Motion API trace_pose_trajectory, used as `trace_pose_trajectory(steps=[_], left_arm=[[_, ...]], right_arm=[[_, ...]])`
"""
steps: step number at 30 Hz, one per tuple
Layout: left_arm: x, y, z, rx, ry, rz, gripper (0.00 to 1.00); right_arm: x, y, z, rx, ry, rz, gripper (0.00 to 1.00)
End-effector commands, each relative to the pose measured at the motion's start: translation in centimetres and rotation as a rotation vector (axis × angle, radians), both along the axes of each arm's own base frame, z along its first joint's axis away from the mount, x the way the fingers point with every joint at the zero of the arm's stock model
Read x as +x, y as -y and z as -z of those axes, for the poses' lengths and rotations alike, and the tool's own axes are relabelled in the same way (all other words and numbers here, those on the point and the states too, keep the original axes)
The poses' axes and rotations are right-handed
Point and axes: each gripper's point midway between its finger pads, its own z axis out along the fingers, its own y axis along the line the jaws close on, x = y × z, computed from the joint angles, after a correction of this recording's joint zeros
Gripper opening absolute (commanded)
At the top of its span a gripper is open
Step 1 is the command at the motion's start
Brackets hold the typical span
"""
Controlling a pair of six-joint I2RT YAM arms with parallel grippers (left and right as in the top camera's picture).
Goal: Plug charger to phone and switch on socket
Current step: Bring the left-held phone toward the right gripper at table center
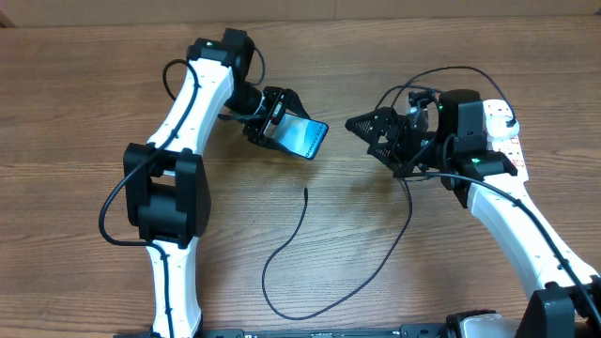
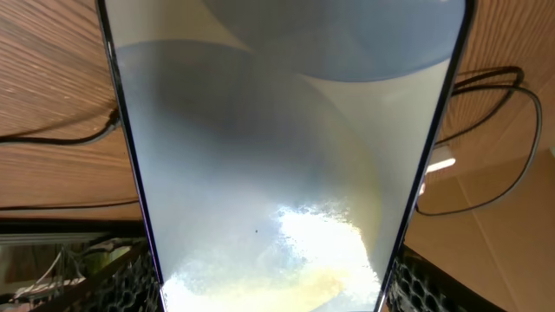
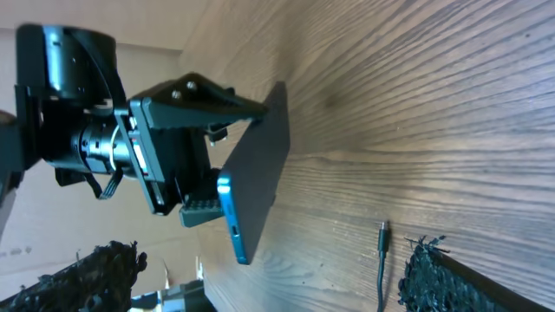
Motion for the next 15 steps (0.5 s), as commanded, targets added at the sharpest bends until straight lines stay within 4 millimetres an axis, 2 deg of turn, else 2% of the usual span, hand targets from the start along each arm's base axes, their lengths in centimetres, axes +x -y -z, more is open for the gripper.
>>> trace_pose_trajectory(steps=[1, 8, 15], left_arm=[[0.3, 1.4, -0.6, 0.007, -0.007, -0.027, 0.04], [0.1, 4.1, -0.7, -0.005, 0.019, -0.008, 0.04], [-0.5, 5.1, -0.8, -0.002, -0.011, -0.014, 0.04]], right_arm=[[0.2, -1.0, -0.8, -0.009, 0.041, -0.029, 1.00], [0.2, -2.2, -0.5, -0.052, 0.062, -0.028, 1.00], [0.4, -2.0, 0.5, -0.124, 0.055, 0.013, 1.00]])
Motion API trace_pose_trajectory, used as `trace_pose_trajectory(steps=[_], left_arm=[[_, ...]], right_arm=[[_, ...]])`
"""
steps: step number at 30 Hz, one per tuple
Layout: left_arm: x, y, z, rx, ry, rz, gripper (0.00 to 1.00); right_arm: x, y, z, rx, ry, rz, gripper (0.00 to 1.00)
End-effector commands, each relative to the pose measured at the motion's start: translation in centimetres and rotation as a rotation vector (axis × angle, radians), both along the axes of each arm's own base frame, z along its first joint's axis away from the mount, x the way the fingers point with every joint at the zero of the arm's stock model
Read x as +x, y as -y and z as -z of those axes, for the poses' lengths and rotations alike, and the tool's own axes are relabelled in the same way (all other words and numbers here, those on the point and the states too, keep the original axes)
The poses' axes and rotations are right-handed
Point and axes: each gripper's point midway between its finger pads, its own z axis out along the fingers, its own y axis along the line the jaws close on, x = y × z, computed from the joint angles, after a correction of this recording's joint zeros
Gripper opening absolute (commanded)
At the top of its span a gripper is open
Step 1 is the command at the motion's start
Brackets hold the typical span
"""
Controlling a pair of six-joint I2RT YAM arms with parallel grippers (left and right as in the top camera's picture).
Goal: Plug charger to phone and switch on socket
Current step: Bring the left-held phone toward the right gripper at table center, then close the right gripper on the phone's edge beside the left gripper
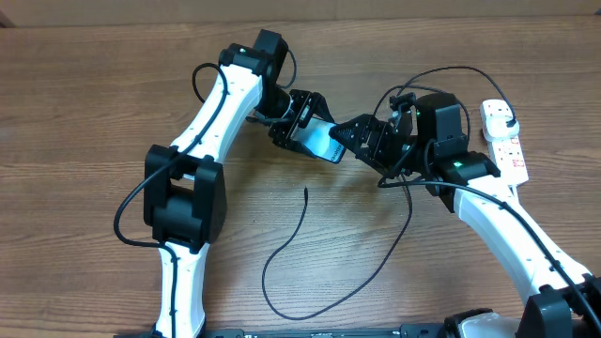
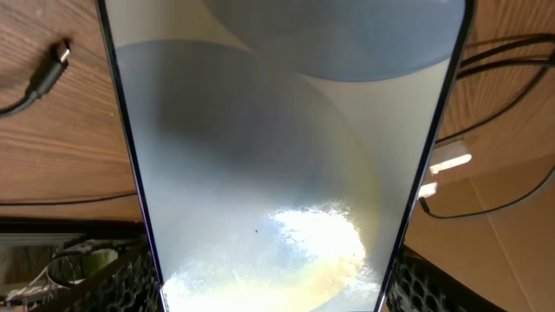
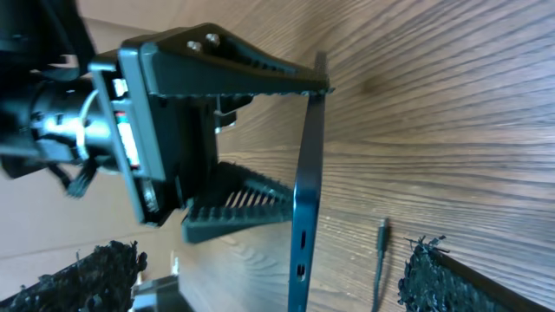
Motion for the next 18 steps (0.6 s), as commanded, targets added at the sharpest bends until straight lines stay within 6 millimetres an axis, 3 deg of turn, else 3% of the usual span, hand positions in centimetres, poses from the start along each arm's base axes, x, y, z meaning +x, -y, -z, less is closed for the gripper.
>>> trace_pose_trajectory(steps=[1, 8, 18], left_arm=[[0.2, 0.8, -1.0, -0.022, -0.011, -0.020, 0.04], [-0.4, 1.8, -1.3, -0.045, -0.029, -0.008, 0.04], [-0.9, 2.5, -1.6, -0.068, -0.044, 0.003, 0.04]], right_arm=[[1.0, 0.2, -0.4, -0.046, 0.039, 0.030, 1.00], [0.9, 0.0, -0.2, -0.070, 0.053, 0.027, 0.98], [1.0, 0.2, 0.3, -0.093, 0.048, 0.033, 0.76]])
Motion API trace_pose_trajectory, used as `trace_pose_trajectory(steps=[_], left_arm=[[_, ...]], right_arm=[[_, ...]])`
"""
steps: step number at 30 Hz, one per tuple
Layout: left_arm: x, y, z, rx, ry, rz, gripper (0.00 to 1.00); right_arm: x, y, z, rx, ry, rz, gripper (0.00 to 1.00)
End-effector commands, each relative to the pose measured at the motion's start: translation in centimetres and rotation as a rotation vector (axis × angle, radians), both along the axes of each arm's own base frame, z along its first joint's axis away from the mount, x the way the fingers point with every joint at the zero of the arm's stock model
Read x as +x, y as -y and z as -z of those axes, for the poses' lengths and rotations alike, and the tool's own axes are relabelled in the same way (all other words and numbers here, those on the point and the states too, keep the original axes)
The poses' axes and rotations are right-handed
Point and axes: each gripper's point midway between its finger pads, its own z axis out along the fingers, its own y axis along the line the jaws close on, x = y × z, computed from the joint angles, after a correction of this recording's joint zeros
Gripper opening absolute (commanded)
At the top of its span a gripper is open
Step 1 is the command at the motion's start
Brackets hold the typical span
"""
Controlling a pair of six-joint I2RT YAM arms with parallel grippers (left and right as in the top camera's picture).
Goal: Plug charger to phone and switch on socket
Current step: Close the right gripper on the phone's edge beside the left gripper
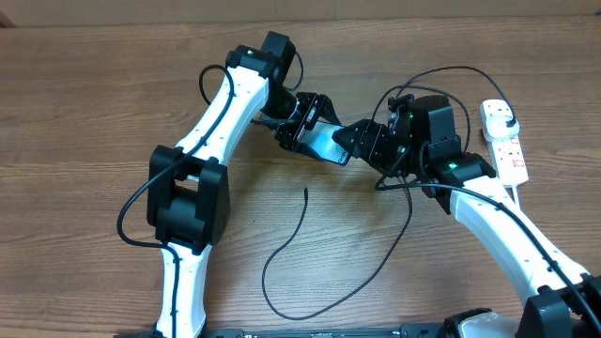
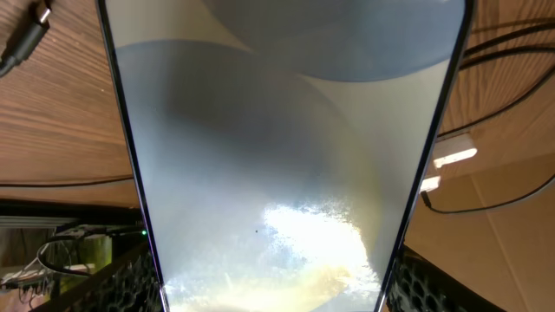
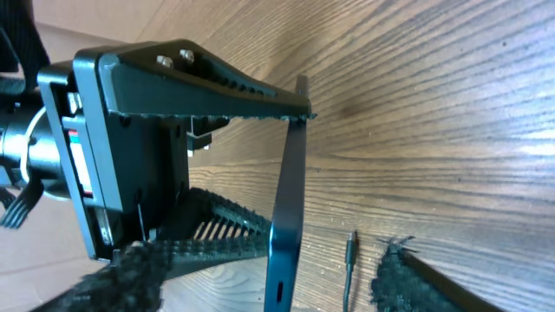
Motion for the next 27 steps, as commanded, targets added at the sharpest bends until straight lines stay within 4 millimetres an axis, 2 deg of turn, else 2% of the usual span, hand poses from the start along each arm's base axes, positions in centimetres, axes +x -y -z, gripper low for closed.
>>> trace_pose_trajectory(steps=[1, 15, 20, 22, 27], left_arm=[[-0.1, 1.3, -1.3, -0.048, -0.011, 0.000, 0.04], [-1.1, 3.1, -1.5, -0.052, -0.029, 0.014, 0.05], [-1.4, 3.5, -1.5, -0.056, -0.032, 0.023, 0.04], [-1.5, 3.5, -1.6, -0.062, -0.035, 0.024, 0.04], [-1.5, 3.6, -1.6, -0.061, -0.034, 0.025, 0.04]], right_arm=[[0.7, -0.2, -0.5, -0.010, 0.022, 0.001, 0.76], [0.8, -0.1, 0.1, -0.029, 0.021, -0.005, 0.64], [0.8, 0.0, 0.1, -0.033, 0.021, 0.001, 0.53], [0.8, 0.2, 0.3, -0.044, 0.016, 0.009, 0.46], [0.9, 0.6, 0.6, -0.062, 0.011, 0.024, 0.42]])
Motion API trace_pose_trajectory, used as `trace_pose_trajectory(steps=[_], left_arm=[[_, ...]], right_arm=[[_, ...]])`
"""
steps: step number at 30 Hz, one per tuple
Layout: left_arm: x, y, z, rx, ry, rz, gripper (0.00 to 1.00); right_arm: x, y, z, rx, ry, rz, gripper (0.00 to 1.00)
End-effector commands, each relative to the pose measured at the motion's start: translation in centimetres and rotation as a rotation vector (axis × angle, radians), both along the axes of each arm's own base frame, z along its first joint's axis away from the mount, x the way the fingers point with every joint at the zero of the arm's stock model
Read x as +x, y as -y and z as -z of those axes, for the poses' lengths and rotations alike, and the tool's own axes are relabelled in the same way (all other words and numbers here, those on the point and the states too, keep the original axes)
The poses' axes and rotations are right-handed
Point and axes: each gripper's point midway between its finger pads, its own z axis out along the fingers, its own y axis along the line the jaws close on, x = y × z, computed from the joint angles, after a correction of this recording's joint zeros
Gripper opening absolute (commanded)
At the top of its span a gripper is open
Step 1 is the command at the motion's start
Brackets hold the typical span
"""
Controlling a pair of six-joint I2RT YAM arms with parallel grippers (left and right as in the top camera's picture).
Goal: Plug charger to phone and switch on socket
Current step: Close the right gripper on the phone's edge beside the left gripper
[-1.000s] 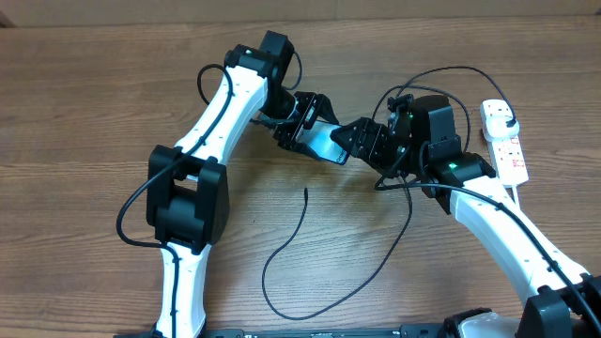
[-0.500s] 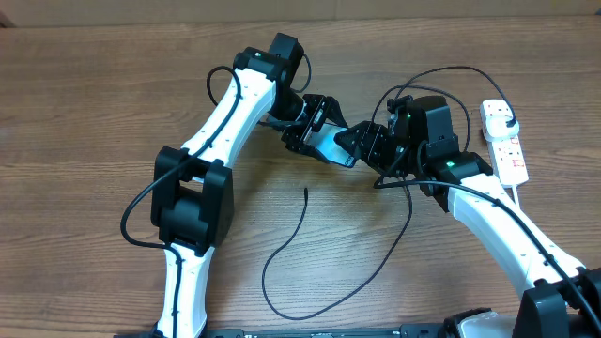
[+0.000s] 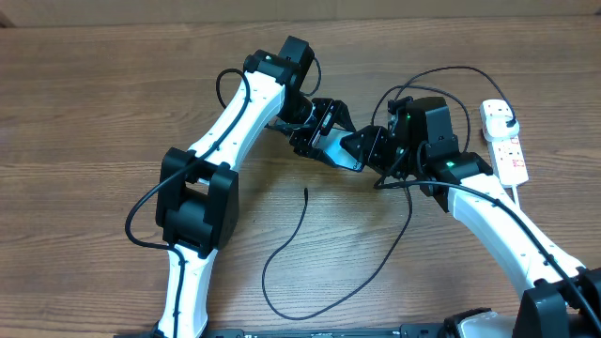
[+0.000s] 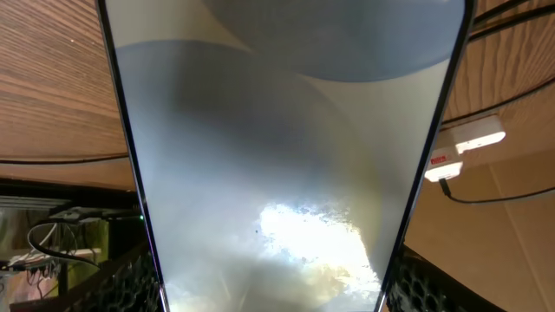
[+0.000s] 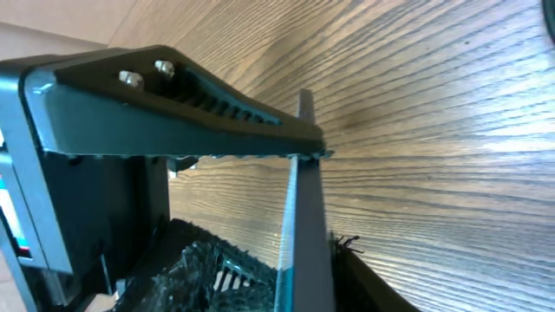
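Observation:
The phone [image 3: 340, 150] is held off the table at mid-back, its screen filling the left wrist view [image 4: 277, 156]. My left gripper [image 3: 324, 141] is shut on its edges. In the right wrist view the phone [image 5: 303, 217] shows edge-on. My right gripper [image 5: 303, 277] has its fingers against both faces of the phone's free end, and overhead it [image 3: 362, 150] meets the phone from the right. The charger cable's loose plug end [image 3: 306, 192] lies on the table below the phone. The white socket strip [image 3: 500, 141] lies at the far right.
The black cable [image 3: 310, 310] loops over the near middle of the wooden table [image 3: 84, 188] and runs up under my right arm. More cable arcs behind the right wrist toward the socket strip, which also shows in the left wrist view [image 4: 473, 134].
The left arm has shifted the phone slightly right. My right gripper's fingers have narrowed onto the phone's end. The plug has left the right wrist view.
At first my left gripper held the phone at the left, well apart from my wide-open right gripper. Then the phone was near the right gripper, then with its end between the open fingers. Now both grippers grip it.

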Motion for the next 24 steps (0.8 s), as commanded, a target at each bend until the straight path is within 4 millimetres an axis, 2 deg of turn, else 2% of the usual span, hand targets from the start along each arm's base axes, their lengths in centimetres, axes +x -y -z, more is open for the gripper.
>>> trace_pose_trajectory(steps=[1, 24], left_arm=[[0.10, 0.83, -1.27, -0.046, -0.002, 0.001, 0.04], [0.02, 0.99, -0.91, -0.018, 0.003, -0.002, 0.04]], right_arm=[[0.82, -0.04, -0.85, -0.013, 0.034, 0.009, 0.41], [0.83, 0.42, -0.43, -0.038, 0.024, 0.029, 0.31]])
